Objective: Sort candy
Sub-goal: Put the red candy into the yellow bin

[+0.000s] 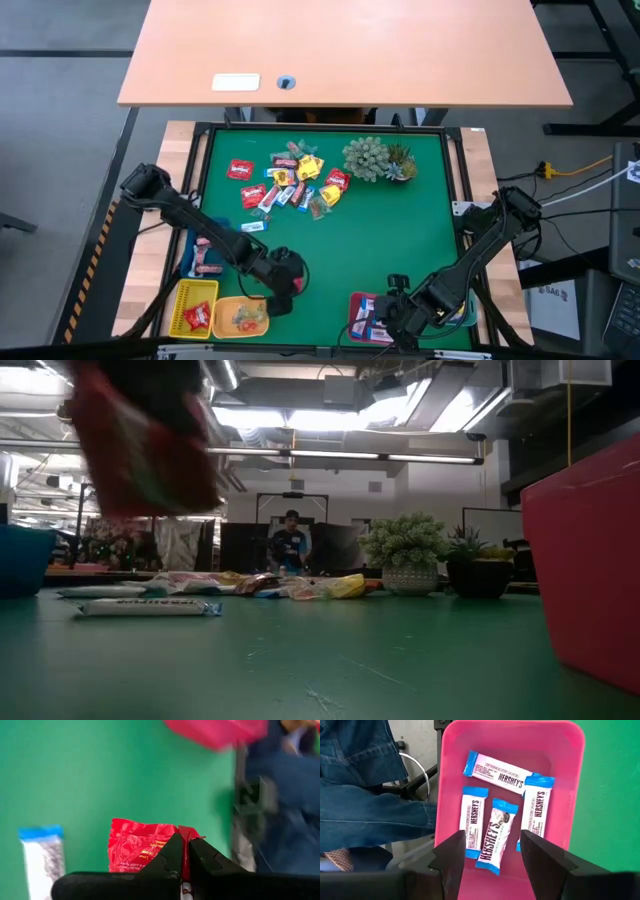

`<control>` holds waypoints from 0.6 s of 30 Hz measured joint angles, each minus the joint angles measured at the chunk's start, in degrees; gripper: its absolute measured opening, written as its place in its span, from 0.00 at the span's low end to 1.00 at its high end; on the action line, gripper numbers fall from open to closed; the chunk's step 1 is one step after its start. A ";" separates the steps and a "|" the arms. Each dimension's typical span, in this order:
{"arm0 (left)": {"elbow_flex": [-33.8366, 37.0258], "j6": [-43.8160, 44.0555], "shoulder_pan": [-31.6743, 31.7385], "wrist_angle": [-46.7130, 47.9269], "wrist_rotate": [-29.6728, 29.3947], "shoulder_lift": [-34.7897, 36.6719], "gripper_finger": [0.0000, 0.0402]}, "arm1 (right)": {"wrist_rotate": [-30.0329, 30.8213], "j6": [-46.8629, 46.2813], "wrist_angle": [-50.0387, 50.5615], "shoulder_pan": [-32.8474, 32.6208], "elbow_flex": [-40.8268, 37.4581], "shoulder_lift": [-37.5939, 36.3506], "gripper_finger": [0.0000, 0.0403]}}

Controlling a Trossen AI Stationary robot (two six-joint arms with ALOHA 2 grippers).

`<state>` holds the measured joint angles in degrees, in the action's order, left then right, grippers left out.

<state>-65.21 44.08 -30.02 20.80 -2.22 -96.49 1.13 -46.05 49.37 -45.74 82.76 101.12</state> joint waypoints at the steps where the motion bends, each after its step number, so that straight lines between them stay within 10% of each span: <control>1: -1.37 0.16 -0.64 2.28 1.71 0.00 0.00 | 0.35 0.02 0.00 0.00 0.00 0.00 0.47; 18: -12.70 22.58 -18.61 35.78 14.44 0.09 0.00 | 6.42 0.07 -0.77 0.00 0.00 0.00 0.47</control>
<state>-77.91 66.66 -48.62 56.57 12.22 -96.40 7.55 -45.98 48.60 -45.74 82.76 101.12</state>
